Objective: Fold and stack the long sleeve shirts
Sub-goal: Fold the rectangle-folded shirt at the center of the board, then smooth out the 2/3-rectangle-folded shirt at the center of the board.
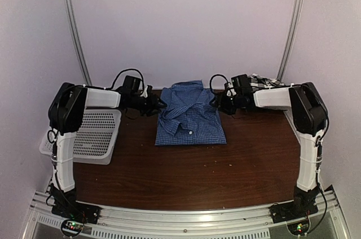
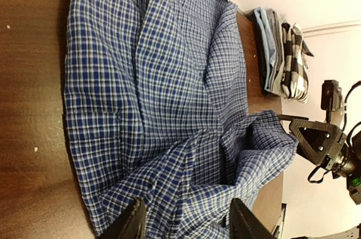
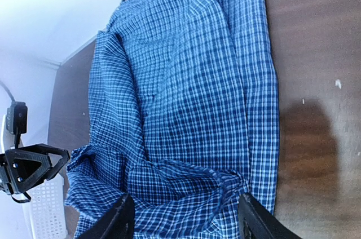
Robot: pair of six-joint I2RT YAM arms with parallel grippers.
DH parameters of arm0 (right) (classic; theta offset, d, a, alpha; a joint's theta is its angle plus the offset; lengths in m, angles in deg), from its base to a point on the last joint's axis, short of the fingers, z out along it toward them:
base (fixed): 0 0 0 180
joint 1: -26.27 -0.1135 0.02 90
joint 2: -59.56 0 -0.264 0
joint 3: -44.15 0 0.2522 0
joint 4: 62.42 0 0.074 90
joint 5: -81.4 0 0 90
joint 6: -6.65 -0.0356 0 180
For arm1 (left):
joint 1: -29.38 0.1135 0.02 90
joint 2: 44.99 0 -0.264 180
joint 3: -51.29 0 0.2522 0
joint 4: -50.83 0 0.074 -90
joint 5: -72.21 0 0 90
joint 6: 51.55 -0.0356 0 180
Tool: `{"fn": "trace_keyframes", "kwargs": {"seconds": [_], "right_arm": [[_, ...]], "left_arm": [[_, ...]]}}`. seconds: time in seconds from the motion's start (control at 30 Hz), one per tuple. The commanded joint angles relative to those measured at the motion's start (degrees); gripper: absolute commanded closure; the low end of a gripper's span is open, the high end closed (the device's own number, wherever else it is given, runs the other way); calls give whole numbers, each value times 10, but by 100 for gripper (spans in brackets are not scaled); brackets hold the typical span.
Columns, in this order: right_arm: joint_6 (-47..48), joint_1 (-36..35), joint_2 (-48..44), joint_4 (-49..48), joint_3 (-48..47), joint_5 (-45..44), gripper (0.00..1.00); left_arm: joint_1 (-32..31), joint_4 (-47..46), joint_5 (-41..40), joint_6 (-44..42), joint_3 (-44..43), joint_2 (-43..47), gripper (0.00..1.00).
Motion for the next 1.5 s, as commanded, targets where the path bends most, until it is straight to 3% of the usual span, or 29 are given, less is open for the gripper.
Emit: {"fn": "trace_keyframes", "kwargs": {"seconds": [0.0,0.1,0.23,0.47,0.7,0.9,1.1,1.27,1.47], "right_arm": [[50,3,-37,46,-34,-47,32],[73,3,-66,68,-30,-79,27],[104,-15,-100,81,-9,-85,31],[153,-86,-107,98,15,-73,57],[192,-133,-13,119,-61,-44,66],[206,-131,120,177,-228,-45,65],[181,-114,225,223,-388,-44,53],[144,-98,248,209,-409,-34,43],[145,-91,238,207,-418,-25,35]], "left_arm": [[10,-45,7,-4,-23,14,45],[10,-36,0,-22,-25,33,38],[10,-10,-23,-47,-8,61,37],[-6,6,-41,-67,87,128,53],[-37,22,-56,-77,150,173,65],[-62,44,-72,-79,183,194,72],[-64,57,-83,-80,242,237,72],[-67,57,-75,-82,260,242,72],[-85,67,-65,-89,201,180,71]]}}
